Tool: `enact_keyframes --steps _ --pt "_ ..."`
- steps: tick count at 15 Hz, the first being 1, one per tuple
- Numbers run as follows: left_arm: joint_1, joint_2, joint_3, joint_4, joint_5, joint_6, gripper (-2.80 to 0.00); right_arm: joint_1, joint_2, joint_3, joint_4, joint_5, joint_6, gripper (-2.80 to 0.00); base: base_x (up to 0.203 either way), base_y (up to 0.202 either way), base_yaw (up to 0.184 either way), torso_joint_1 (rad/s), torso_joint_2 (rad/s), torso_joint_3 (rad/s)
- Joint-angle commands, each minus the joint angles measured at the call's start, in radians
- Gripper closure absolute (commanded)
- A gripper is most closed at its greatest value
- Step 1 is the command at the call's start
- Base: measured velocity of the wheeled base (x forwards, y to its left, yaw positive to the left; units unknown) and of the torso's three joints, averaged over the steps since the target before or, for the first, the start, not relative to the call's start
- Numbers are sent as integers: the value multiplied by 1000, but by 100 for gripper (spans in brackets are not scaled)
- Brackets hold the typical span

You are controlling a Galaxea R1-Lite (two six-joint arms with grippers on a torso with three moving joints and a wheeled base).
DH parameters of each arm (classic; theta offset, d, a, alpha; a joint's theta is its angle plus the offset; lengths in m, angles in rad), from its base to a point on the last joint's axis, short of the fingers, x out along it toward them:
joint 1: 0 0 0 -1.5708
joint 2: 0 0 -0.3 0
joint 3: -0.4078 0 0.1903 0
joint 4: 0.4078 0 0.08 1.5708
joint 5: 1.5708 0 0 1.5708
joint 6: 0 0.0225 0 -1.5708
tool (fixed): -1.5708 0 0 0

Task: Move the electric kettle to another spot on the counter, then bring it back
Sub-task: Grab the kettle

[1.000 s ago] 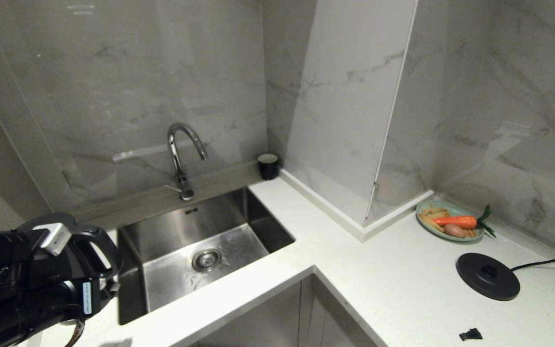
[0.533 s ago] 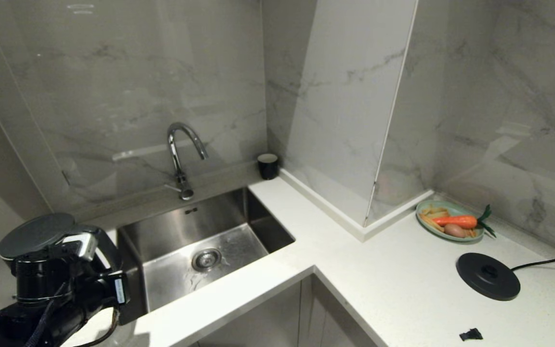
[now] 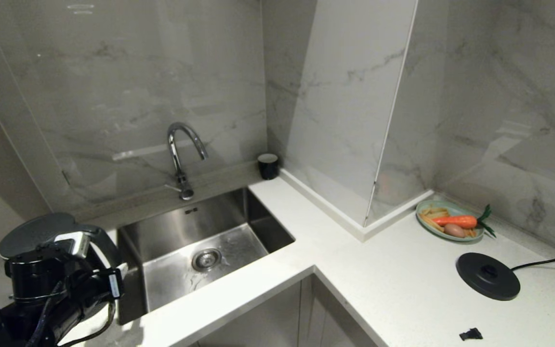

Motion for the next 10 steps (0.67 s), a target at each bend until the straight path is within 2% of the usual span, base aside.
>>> enact_keyframes --steps 1,10 --pt "16 -3 -11 -7 1 0 -280 0 0 0 0 0 0 0 0 0 0 0 0 0" --pt "30 81 -130 -8 -1 5 -280 0 0 0 0 0 0 0 0 0 0 0 0 0"
